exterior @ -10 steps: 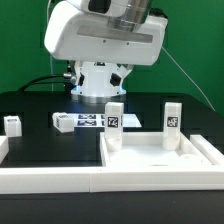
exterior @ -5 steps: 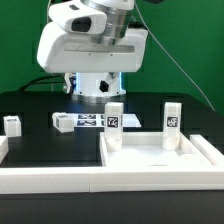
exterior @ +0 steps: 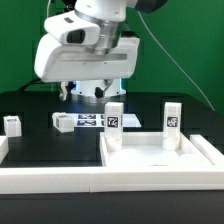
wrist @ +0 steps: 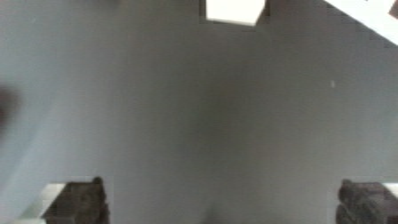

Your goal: Assemble square table

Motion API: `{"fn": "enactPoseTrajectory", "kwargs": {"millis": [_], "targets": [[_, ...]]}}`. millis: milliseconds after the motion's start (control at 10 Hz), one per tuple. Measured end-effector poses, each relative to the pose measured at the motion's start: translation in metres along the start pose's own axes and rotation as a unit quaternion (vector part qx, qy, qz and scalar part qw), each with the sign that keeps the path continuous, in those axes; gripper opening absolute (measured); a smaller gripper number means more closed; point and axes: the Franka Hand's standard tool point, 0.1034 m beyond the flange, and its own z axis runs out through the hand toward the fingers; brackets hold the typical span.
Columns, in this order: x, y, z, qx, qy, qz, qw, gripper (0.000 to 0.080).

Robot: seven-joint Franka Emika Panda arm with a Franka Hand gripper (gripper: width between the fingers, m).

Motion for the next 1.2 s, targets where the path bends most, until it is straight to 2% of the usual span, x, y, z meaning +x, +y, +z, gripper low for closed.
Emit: {"fn": "enactPoseTrajectory", "kwargs": {"millis": [300, 400, 700, 800, 900, 1000, 1200], "targets": [[-0.020, 0.002, 0.028, -0.003, 0.011, -0.019, 1.000, 0.0648], [-0.022, 0.007, 0.031, -0.001, 0.009, -0.017, 1.000, 0.0648], [-0.022, 0.004, 0.033, 0.002, -0.004, -0.014, 1.000, 0.0648], [-0.024, 0.002, 0.037, 0.000, -0.034, -0.007, 0.999, 0.0648], [-0.027, 0.002, 0.048, -0.011, -0.066, -0.007, 0.998, 0.0648], [-0.032, 0.002, 0.057, -0.008, -0.091, -0.009, 0.996, 0.0648], [-0.030, 0.000, 0.062, -0.001, -0.141, -0.013, 0.990, 0.0648]]}}
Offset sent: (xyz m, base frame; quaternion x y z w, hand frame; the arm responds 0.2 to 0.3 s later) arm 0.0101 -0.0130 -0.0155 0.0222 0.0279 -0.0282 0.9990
